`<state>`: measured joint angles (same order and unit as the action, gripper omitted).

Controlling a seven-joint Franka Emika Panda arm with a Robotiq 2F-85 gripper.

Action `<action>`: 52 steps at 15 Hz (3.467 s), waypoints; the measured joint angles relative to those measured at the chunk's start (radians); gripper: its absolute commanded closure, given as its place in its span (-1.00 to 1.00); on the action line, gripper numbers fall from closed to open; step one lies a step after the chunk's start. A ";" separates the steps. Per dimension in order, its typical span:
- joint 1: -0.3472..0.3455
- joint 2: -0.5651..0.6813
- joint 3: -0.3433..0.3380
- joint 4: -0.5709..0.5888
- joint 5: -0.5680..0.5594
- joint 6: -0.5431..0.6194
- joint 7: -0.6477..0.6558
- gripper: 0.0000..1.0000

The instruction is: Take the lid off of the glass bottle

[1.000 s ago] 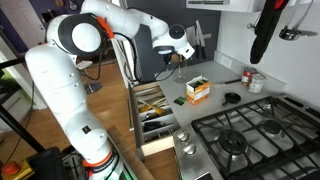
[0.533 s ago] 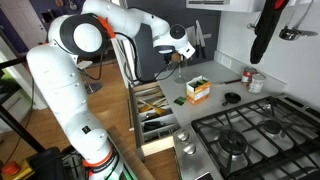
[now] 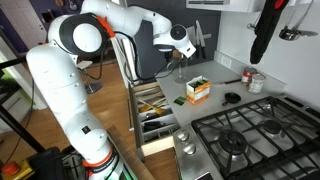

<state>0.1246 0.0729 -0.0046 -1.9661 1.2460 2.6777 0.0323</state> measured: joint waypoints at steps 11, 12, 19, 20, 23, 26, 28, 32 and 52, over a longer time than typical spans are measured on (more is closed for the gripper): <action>-0.102 -0.208 -0.066 -0.115 0.200 -0.295 -0.228 0.75; -0.121 -0.233 -0.078 -0.151 0.200 -0.353 -0.244 0.75; -0.226 -0.335 -0.149 -0.332 0.165 -0.650 -0.305 0.25; -0.226 -0.334 -0.146 -0.328 0.165 -0.650 -0.305 0.25; -0.225 -0.329 -0.137 -0.318 0.165 -0.650 -0.305 0.75; -0.225 -0.328 -0.136 -0.318 0.165 -0.650 -0.305 0.75; -0.229 -0.314 -0.136 -0.324 0.162 -0.651 -0.287 0.75; -0.252 -0.246 -0.137 -0.369 0.101 -0.611 -0.281 0.75; -0.158 -0.065 -0.015 -0.440 0.470 -0.131 -0.613 -0.53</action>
<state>-0.0334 0.0080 -0.0194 -2.4058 1.7164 2.5466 -0.5812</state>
